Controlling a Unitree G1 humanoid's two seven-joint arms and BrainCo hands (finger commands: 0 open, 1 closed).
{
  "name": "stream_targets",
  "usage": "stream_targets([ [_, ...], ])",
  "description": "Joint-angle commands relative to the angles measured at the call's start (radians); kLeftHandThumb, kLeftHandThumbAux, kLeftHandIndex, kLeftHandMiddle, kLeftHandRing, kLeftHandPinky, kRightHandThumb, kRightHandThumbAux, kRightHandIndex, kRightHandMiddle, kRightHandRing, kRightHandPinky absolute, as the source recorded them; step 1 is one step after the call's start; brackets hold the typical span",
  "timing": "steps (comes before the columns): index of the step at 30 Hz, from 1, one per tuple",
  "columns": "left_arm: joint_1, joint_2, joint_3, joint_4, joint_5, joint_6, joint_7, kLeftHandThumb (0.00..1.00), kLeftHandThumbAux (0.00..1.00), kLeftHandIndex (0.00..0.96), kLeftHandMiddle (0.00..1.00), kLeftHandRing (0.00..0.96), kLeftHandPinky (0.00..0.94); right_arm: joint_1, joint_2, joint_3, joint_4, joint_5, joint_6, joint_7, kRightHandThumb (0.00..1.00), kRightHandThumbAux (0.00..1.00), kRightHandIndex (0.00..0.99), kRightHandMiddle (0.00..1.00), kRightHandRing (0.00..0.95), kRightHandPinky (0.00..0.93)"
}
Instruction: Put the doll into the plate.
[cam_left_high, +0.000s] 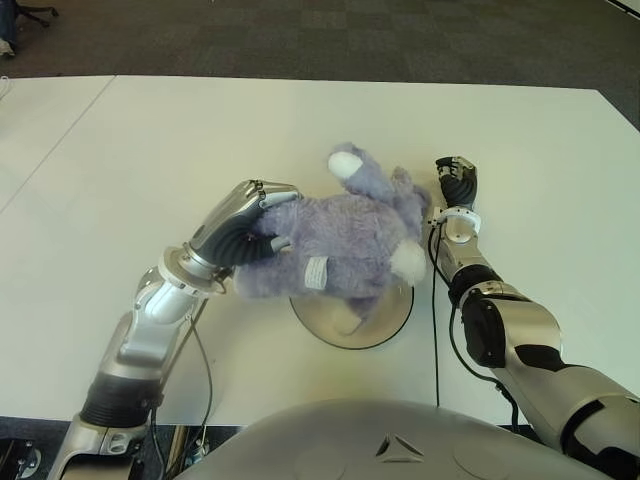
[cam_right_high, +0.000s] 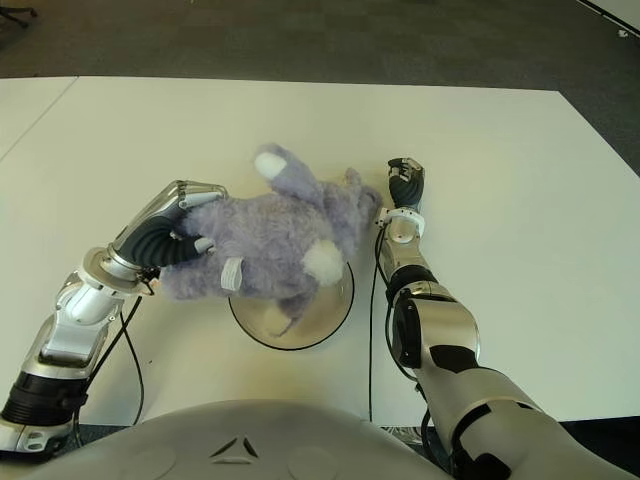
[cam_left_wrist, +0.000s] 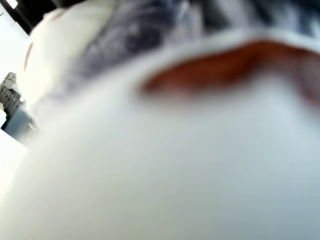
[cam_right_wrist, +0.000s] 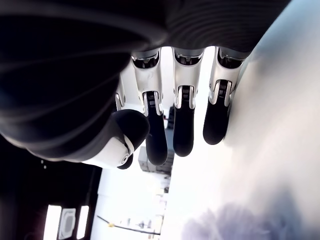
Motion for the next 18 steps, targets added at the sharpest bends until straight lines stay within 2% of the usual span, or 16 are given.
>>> stream_targets([
  [1, 0.033, -0.008, -0.004, 0.008, 0.043, 0.042, -0.010, 0.202, 0.560, 0.070, 0.152, 0.166, 0.173, 0.160, 0.062, 0.005, 0.098, 0.008, 0.098, 0.007, 0.840, 0.685, 0.416, 0.468, 0.306, 0.043],
  [5, 0.038, 0.004, -0.015, 0.021, 0.041, 0.049, -0.034, 0.147, 0.546, 0.022, 0.100, 0.106, 0.086, 0.160, 0.062, 0.006, 0.098, 0.006, 0.097, 0.009, 0.840, 0.684, 0.416, 0.469, 0.316, 0.038],
  [6, 0.038, 0.008, -0.017, 0.026, 0.042, 0.048, -0.037, 0.106, 0.523, 0.005, 0.065, 0.067, 0.022, 0.160, 0.062, 0.007, 0.098, 0.006, 0.096, 0.011, 0.841, 0.684, 0.416, 0.470, 0.325, 0.049],
  [7, 0.037, 0.012, -0.018, 0.028, 0.045, 0.047, -0.041, 0.098, 0.519, 0.002, 0.059, 0.061, 0.011, 0.160, 0.062, 0.007, 0.098, 0.006, 0.095, 0.012, 0.841, 0.684, 0.416, 0.471, 0.327, 0.051],
  [12, 0.028, 0.018, -0.018, 0.049, 0.053, 0.019, -0.040, 0.044, 0.465, 0.000, 0.011, 0.004, 0.000, 0.161, 0.062, 0.006, 0.098, 0.008, 0.094, 0.017, 0.842, 0.684, 0.416, 0.472, 0.330, 0.040],
  [18, 0.020, 0.025, -0.020, 0.068, 0.041, 0.009, -0.049, 0.024, 0.415, 0.000, 0.000, 0.000, 0.000, 0.161, 0.060, 0.014, 0.100, 0.000, 0.107, 0.016, 0.841, 0.685, 0.416, 0.469, 0.304, 0.043],
])
